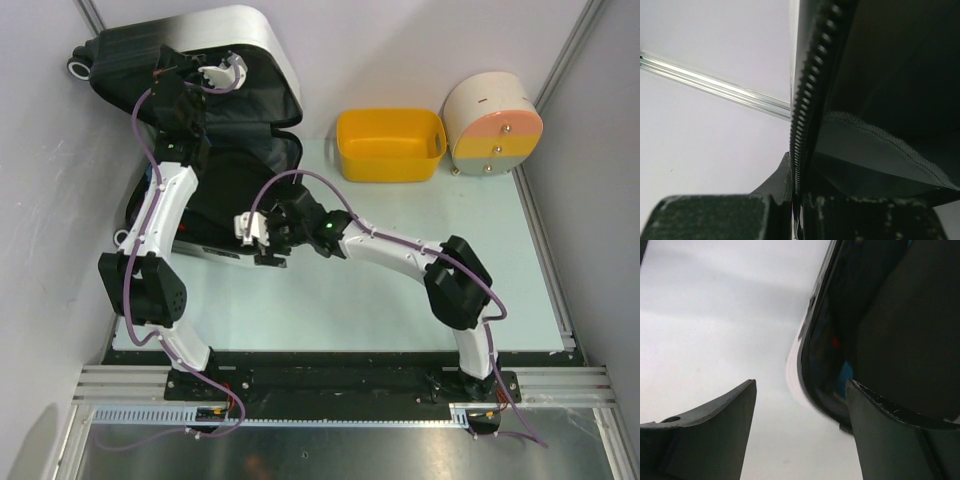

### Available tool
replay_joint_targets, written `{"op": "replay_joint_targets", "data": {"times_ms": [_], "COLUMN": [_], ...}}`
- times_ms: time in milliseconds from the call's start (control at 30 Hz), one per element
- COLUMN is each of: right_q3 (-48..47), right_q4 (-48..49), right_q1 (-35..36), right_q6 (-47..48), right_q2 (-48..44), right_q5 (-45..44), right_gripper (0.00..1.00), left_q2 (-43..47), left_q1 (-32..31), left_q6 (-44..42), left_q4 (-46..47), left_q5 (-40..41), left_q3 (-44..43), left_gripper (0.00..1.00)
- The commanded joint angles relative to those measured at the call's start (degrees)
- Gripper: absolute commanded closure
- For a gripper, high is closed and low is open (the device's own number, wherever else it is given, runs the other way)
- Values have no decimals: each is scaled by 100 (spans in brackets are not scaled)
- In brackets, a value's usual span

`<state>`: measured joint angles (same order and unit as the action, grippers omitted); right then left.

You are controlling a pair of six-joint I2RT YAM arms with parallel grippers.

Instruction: Open, take out, and arrange the luggage

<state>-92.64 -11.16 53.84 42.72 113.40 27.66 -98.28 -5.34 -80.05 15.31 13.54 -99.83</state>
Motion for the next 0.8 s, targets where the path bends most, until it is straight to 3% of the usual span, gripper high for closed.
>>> {"op": "replay_joint_targets", "data": {"times_ms": [0,333,433,467,533,567,767], "right_q3": [-886,-1819,-1872,-1837,-1583,-1469,-54], "right_q4": [184,-79,-307,-430,-501,-519,-843], "right_q1": [363,566,566,557,540,548,522], "right_q6": [-668,-642,-510,-458,-327,-273,743], "right_q2": [524,1640,1702,1676,1475,1370,334], "right_q5": [-339,-727,-727,-683,-630,-587,-121], "right_gripper": [25,37,63,78,96,100,100], "left_q2": [380,309,318,327,353,388,678], "left_q1": [60,104,113,113,113,113,121], "left_q6": [-37,-256,-388,-484,-555,-642,-1134], "left_q4": [130,121,130,130,121,121,86], "left_q5": [377,386,412,430,456,483,658], "left_q3": [8,-28,42,60,78,95,280], "left_gripper": [100,100,100,100,100,100,100]}}
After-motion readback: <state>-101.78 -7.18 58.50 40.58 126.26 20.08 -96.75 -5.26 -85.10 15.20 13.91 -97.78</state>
